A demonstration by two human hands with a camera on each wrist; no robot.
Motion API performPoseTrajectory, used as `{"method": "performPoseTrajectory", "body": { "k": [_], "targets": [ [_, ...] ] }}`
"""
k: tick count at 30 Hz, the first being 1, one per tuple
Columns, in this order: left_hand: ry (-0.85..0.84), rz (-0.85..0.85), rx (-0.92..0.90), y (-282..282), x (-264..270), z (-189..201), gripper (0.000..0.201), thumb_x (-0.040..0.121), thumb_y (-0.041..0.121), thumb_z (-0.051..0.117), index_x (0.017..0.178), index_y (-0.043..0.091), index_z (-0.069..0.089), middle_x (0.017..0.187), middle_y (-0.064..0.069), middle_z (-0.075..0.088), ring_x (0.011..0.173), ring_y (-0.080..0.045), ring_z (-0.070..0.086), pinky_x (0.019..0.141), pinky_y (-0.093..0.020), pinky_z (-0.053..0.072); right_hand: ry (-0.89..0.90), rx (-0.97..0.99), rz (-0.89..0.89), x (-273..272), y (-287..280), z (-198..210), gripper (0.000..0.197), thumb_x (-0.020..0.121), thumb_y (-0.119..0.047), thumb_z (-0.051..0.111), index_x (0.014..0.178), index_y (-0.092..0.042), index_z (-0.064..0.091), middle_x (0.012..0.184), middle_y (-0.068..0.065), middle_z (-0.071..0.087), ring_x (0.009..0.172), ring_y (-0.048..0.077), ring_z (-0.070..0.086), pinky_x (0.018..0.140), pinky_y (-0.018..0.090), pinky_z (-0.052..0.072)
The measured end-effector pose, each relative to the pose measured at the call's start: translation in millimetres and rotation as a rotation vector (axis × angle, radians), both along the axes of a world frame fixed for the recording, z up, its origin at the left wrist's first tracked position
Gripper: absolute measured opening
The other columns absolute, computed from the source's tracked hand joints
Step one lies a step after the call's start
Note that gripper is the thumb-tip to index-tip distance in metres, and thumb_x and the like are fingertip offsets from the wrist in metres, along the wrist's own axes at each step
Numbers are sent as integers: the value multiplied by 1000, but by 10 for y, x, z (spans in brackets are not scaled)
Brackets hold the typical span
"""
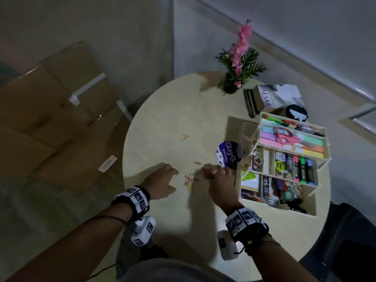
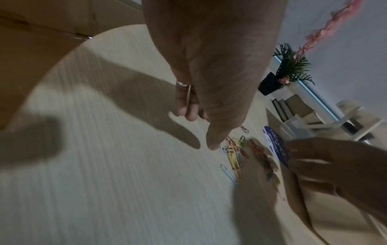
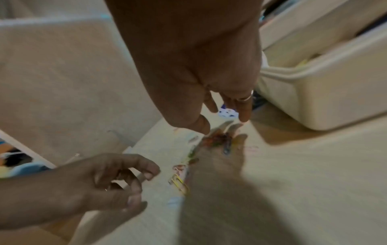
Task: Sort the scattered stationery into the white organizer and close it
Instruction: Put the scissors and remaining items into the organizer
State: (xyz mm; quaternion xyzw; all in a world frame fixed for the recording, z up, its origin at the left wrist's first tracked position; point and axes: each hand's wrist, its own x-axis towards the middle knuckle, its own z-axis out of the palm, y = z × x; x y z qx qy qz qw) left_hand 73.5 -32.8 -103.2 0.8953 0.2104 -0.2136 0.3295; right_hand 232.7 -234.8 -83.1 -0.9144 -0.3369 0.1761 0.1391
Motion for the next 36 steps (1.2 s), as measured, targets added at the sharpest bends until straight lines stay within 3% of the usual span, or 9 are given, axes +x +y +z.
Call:
{"method": "performPoseTrajectory", "body": {
  "k": [4,8,11,17,20,24,27,31,36],
  "targets": [
    [-172,31,26,231,204,-30,59,96,28,69,148,13,46,150,-9,37,139,-31,40,110,-46,45,-22,8,-165,-109,-71,-256,44,90,-7,59,132,6,52,116,28,59,102,45,56,88,54,48],
    [-220,124,85,544,733,-20,67,100,25,63,158,17,32,167,-5,19,150,-35,26,119,-51,37,-9,100,-145,-240,21,-265,40,94,-24,38,129,-8,50,120,20,58,106,42,51,93,58,45],
    [-191,62,131,696,1053,-37,66,105,25,56,162,17,24,170,-4,18,153,-36,19,121,-51,33,-72,180,-85,-376,149,-201,45,78,-3,73,114,-17,49,108,23,63,94,51,58,78,65,53],
    [-184,-263,224,563,1211,-71,52,108,42,43,149,10,41,154,-7,39,141,-33,35,113,-49,41,-116,171,-111,-478,171,-245,65,64,3,88,118,-6,52,112,21,54,91,51,59,71,64,57],
    [-219,-383,226,338,1166,-84,57,104,52,48,146,13,43,147,-9,44,133,-32,42,107,-49,47,-62,190,-180,-450,195,-209,52,82,-3,78,129,-7,55,122,20,53,105,46,56,86,59,54],
    [-247,-501,277,13,1106,-37,50,98,36,66,139,13,48,137,-10,49,122,-30,49,97,-45,51,-50,213,-156,-421,244,-242,46,82,4,74,124,-11,60,113,15,57,99,38,58,84,50,57],
    [-251,-460,262,-122,1069,-45,22,102,21,54,118,9,63,124,-13,54,114,-33,53,89,-46,50,-32,183,-183,-354,275,-267,33,89,2,69,120,-10,68,106,15,59,90,33,62,83,37,57],
    [-222,-377,187,-192,1042,-71,20,102,18,52,105,5,67,111,-16,58,102,-35,60,76,-42,50,10,123,-188,-262,284,-316,16,97,-11,63,111,-15,70,98,10,61,75,27,60,70,30,51],
    [-175,-194,98,-168,1061,-11,15,100,11,58,99,3,70,107,-16,61,94,-35,63,69,-38,45,48,131,-184,-109,226,-340,8,91,-23,71,98,-19,73,83,5,60,67,23,59,63,33,51]
  ]
}}
